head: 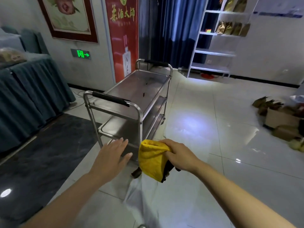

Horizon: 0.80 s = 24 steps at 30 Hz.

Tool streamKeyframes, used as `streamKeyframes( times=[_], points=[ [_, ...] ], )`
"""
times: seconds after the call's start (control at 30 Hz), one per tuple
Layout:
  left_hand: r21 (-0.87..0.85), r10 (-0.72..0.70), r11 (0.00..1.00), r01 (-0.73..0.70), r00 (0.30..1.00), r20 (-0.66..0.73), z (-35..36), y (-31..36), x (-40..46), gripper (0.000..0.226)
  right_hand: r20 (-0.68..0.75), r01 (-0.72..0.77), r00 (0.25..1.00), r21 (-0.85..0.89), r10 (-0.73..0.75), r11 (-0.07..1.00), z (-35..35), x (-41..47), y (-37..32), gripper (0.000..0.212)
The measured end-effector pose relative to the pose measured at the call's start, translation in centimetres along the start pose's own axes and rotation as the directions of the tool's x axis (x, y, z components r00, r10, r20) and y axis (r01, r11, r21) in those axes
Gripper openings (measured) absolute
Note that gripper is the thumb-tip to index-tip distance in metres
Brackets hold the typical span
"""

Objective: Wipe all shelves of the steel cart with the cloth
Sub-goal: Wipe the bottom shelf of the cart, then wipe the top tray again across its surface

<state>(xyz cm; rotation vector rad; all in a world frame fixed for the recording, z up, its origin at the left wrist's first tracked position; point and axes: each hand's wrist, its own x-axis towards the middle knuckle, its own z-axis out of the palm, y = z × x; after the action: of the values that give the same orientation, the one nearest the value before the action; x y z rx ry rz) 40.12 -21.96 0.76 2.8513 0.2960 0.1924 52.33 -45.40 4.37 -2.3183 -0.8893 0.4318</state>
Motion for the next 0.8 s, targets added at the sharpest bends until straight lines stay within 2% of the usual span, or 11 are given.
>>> streamKeyframes(
  times=[0.37, 0.53, 0.63, 0.8],
  points=[
    [0.096, 0.017, 0.995, -0.027, 0.994, 0.108, 3.5, -4.6, 19.2, 0.067, -0.084, -0.199, 0.976, 0.042, 0.202, 0.979, -5.7, 14.6, 7.5, 0.034],
    [0.153, 0.020, 0.988, -0.026, 0.999, 0.040, 4.1, -5.4, 26.9, 0.073, -0.122, -0.236, 0.963, 0.061, 0.242, 0.970, -8.6, 21.5, 11.6, 0.033],
    [0.169, -0.039, 0.985, 0.032, 0.999, 0.034, 5.5, -6.4, 31.9, 0.065, -0.115, -0.238, 0.963, 0.075, 0.245, 0.968, -10.0, 26.6, 14.1, 0.031],
    [0.199, -0.236, 0.954, 0.223, 0.971, 0.043, 8.3, -7.4, 40.2, 0.068, -0.031, -0.180, 0.982, 0.095, 0.184, 0.979, -12.2, 36.4, 18.5, 0.030]
  ],
)
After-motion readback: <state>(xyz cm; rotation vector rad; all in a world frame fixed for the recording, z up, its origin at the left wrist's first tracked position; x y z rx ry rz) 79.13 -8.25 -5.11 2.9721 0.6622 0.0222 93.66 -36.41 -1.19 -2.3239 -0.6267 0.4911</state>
